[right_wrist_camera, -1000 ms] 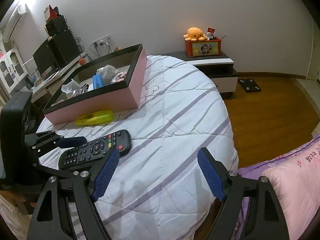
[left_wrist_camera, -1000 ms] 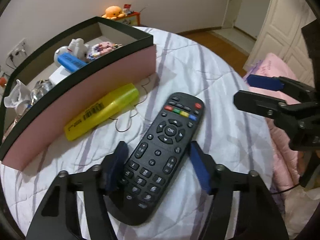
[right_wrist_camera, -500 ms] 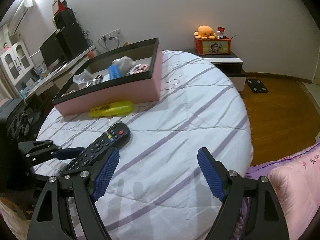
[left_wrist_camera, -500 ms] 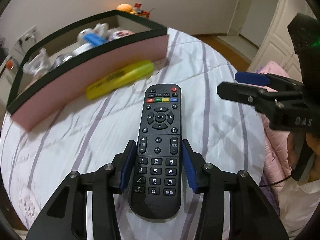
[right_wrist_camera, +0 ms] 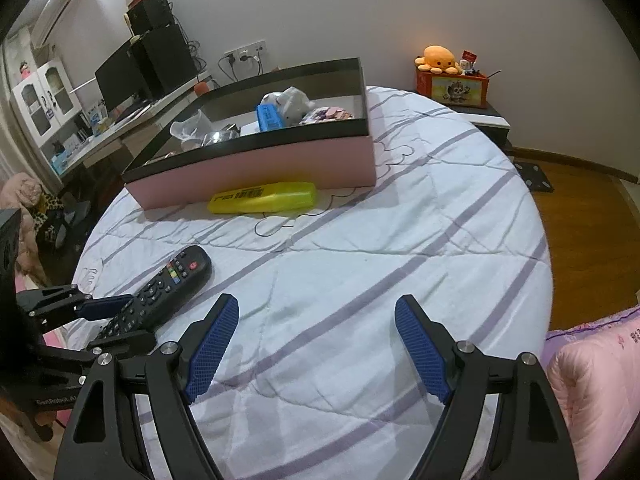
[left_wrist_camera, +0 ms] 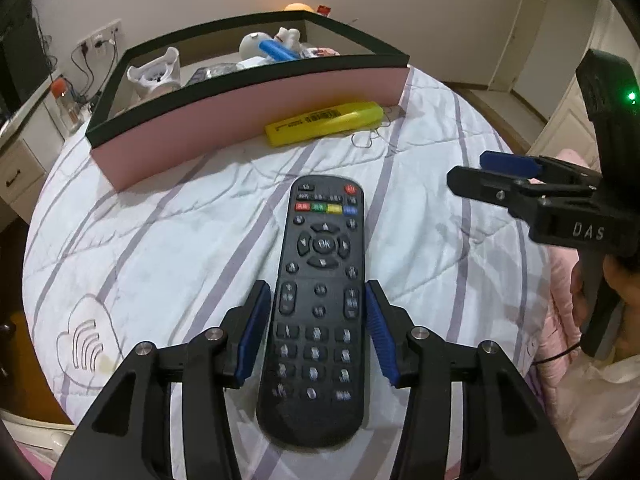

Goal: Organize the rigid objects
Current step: 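Grasp the black TV remote with left tool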

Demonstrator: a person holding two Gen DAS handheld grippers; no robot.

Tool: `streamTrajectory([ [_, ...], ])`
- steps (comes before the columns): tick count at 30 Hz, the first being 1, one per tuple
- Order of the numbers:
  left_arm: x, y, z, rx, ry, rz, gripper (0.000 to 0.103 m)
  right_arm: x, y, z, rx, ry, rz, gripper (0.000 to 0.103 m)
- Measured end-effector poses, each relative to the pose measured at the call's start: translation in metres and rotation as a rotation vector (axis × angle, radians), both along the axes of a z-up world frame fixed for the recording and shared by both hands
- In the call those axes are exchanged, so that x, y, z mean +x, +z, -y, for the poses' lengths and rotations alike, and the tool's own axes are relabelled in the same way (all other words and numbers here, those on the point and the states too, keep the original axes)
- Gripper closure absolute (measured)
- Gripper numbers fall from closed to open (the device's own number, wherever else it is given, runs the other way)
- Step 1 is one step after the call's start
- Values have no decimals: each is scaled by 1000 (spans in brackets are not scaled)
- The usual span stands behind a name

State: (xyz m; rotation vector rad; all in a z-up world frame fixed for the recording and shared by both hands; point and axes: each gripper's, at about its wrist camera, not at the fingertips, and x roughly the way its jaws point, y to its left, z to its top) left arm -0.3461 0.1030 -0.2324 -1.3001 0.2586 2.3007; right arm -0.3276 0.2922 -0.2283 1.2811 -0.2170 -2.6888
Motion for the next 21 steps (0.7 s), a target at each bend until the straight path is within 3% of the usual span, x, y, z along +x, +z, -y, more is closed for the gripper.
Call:
streamTrajectory([
  [3, -5, -3, -6, -14, 21, -35, 53, -7, -1, 3, 20, -1, 6, 21],
  [8, -10, -3, 6, 31, 34, -20, 58, -23, 0, 7, 54, 20, -1, 21],
  [15, -14, -1, 40, 1, 140, -29, 57, -58, -2, 22, 86, 122, -1, 21],
  [21, -13, -4, 55, -34, 173, -42, 57, -76, -6, 35, 109, 190, 5, 21],
])
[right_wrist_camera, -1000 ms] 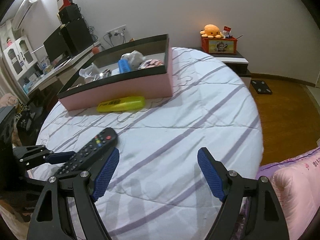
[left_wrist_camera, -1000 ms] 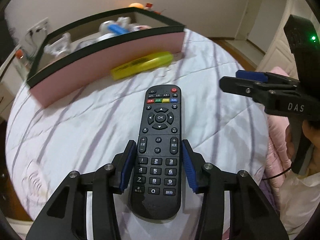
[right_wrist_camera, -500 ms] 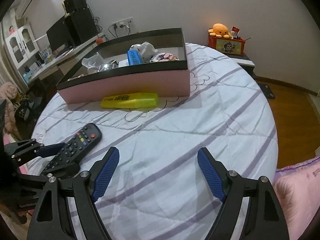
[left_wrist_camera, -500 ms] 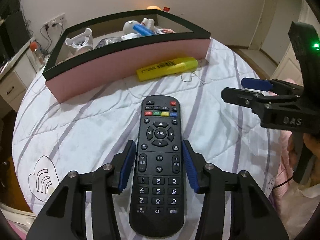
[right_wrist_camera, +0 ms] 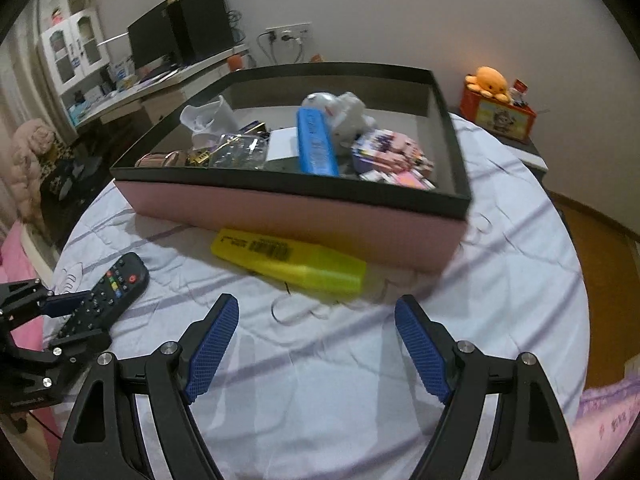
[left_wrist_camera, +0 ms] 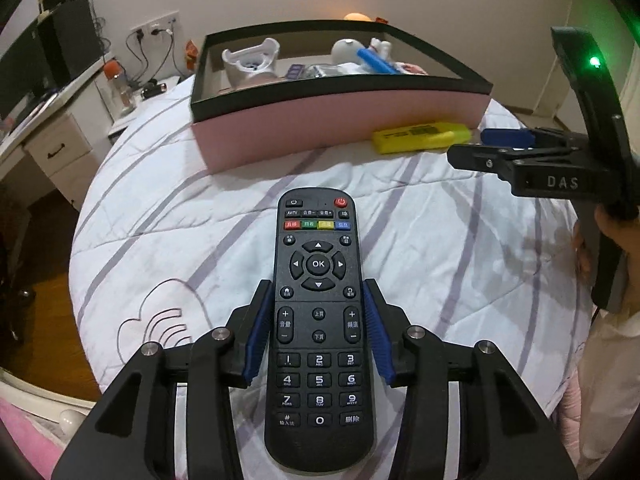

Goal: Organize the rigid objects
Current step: 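Grasp the black TV remote with left tool, then hold the remote with left tool while right tool grasps the yellow highlighter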

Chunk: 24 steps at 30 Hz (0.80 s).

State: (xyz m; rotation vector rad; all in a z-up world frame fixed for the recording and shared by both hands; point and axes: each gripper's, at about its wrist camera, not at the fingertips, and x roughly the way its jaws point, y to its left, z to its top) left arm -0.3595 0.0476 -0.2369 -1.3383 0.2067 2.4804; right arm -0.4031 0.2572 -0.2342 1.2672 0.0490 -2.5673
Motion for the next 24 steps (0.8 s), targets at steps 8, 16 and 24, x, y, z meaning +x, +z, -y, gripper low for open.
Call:
streamTrajectory([
  [8, 6, 0, 1, -9, -4, -9, 55, -9, -3, 5, 14, 42, 4, 21],
  [16, 7, 0, 7, -14, 25, -7, 49, 6, 1, 30, -8, 114, 24, 21],
  [24, 11, -2, 11, -19, 28, -12, 44, 19, 11, 52, 96, 137, -22, 21],
])
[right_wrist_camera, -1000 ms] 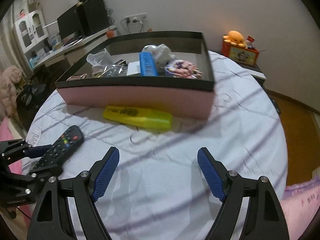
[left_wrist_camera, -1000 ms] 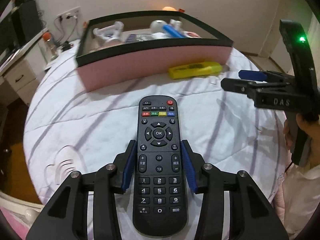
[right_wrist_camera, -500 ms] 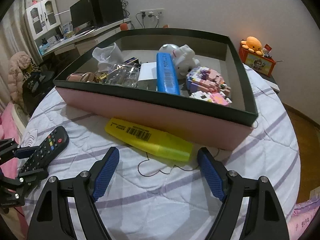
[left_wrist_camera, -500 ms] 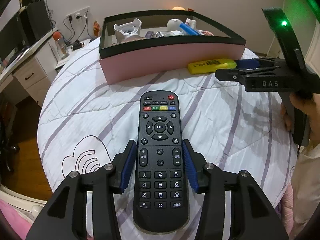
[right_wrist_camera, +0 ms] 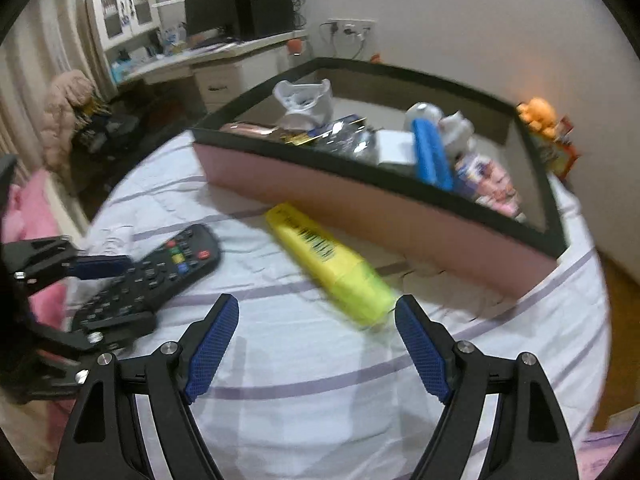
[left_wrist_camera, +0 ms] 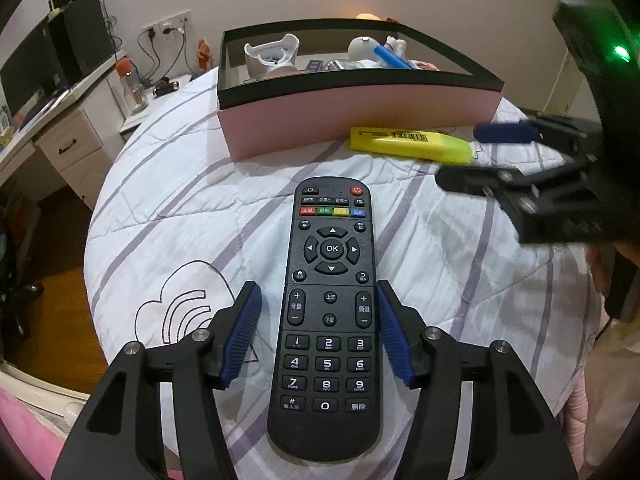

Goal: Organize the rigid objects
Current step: 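Hold the remote with left tool while right tool grasps the yellow highlighter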

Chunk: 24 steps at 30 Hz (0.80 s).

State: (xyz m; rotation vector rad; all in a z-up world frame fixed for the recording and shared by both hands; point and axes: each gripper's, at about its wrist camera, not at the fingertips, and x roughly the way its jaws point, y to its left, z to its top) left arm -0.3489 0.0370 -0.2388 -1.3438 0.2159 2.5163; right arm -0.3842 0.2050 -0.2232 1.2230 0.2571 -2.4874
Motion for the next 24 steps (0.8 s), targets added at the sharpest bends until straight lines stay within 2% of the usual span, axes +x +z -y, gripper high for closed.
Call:
streamTrajectory([
  [4, -1, 1, 0, 2, 0, 4, 44, -18, -6, -2, -2, -8, 7, 21],
  [8, -2, 0, 0, 2, -2, 7, 43, -23, -13, 2, -30, 31, 41, 24],
  [9, -2, 0, -1, 2, -5, 8, 41, -24, -15, 3, -22, 32, 44, 37],
  [11, -2, -1, -2, -5, -8, 7, 40, -23, -15, 3, -28, 29, 46, 53],
  [17, -2, -1, -5, -13, -8, 8, 36, -3, -10, -14, -96, -11, 117, 70],
  [20, -1, 0, -4, -19, -9, 5, 34, 17, -11, -19, -106, -31, 135, 70],
  [24, -2, -1, -5, -15, -2, 5, 29, 31, -7, -17, -97, -45, 85, 70],
])
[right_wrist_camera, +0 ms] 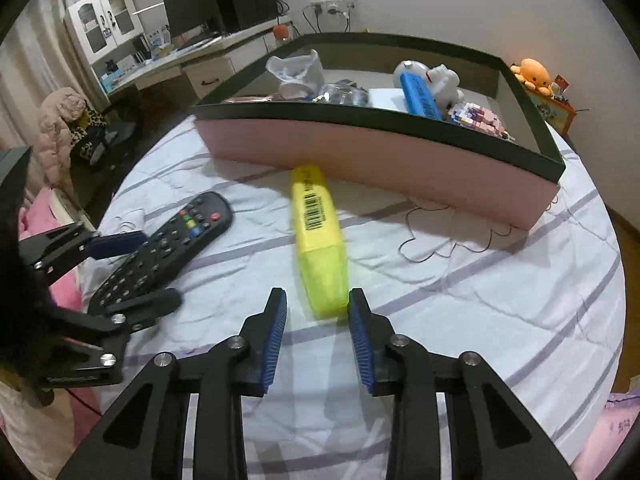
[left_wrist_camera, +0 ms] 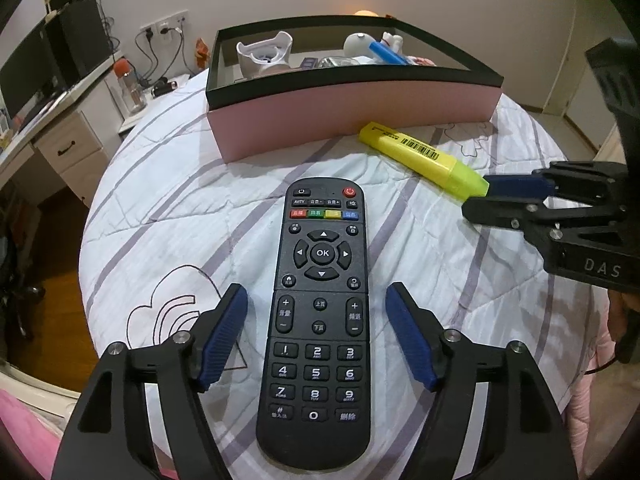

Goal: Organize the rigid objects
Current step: 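Hold the remote with left tool while right tool grasps the yellow highlighter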

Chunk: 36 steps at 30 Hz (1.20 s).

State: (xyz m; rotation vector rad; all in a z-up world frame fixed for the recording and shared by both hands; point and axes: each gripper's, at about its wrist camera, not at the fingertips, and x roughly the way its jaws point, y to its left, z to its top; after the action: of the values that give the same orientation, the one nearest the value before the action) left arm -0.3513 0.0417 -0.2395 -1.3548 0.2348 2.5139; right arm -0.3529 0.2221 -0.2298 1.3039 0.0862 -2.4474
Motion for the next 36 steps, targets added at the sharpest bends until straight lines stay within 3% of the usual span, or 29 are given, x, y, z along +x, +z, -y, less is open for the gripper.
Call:
streamTrajectory([
  [5, 0, -1, -1, -1, 8, 2, 28, -26, -2, 1, 51, -37, -35, 57],
  [12, -1, -1, -2, 1, 15, 0, 26, -45, -8, 27, 131, 45, -69, 49],
  [14, -1, -1, -2, 2, 17, 0, 25, -46, -8, 24, 81, 48, -53, 54],
  [15, -1, -1, -2, 3, 17, -2, 25, -45, -7, 22, 53, 45, -40, 66],
  [18, -2, -1, 0, 10, 25, -5, 24, -32, -5, 13, -7, 34, 4, 76],
  [24, 0, 0, -1, -20, 19, -36, 26, 1, -5, 6, 1, -14, 17, 75],
  [28, -1, 0, 2, -16, 11, -37, 25, 1, -9, 6, -5, -29, 10, 74],
  [36, -2, -4, 6, 7, 6, -54, 22, -6, -11, 15, 1, -17, -32, 51],
])
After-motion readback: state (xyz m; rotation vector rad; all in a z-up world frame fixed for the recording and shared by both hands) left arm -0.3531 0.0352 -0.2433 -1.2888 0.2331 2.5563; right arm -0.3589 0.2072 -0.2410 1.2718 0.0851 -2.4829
